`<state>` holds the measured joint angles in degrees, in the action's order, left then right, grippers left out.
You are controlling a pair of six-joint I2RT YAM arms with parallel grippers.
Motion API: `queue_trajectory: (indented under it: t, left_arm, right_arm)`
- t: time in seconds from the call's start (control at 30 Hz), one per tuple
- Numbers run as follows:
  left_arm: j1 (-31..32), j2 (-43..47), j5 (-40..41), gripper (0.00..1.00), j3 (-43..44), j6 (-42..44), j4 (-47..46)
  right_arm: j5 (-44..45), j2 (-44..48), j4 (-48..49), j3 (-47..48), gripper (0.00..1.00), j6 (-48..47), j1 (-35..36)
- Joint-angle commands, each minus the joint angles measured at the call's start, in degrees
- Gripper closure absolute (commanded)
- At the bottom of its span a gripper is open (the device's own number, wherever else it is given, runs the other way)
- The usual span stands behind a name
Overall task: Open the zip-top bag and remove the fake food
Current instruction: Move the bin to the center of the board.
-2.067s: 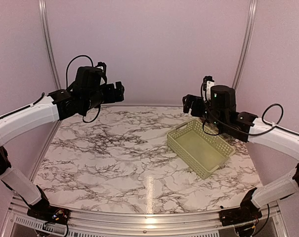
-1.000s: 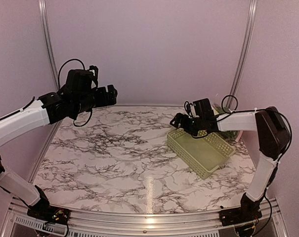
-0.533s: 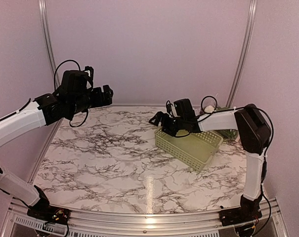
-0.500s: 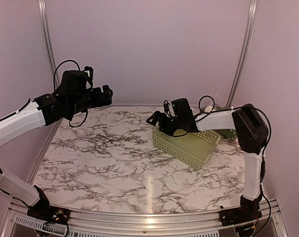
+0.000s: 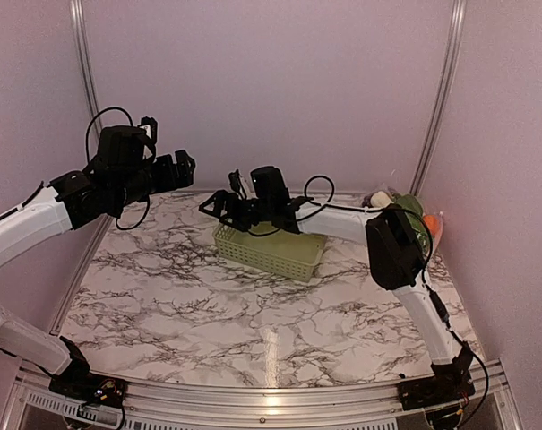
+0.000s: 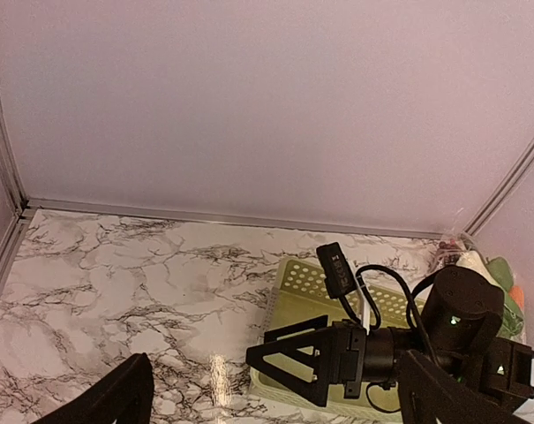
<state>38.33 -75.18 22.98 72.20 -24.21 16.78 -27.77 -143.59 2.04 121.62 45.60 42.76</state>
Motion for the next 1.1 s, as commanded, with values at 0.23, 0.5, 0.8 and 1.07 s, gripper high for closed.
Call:
queue_trajectory:
  t: [0.23,0.5,0.8,1.07]
  left_arm:
    - [-0.4,0.6,-3.5,0.01,-1.1,-0.1,-0.9]
    - [-0.4,0.6,-3.8,0.01,-2.1,-0.6,-2.1]
    - [-0.4,-0.3,-5.1,0.01,-2.3,-1.5,-2.9]
    - [-0.4,-1.3,-6.8,0.01,-2.1,-2.0,-3.2]
  right_arm:
    - [13.2,14.9,-18.2,-3.3,0.01,-19.3,-0.6]
    - [22.9,37.1,-14.3,-33.6,0.01,-18.7,-5.5]
    - [23.5,48.7,-11.5,-52.9,0.01,-14.1,-10.7]
    - [20.4,47.6,-4.4,-60.7,0.01,-9.3,-12.9]
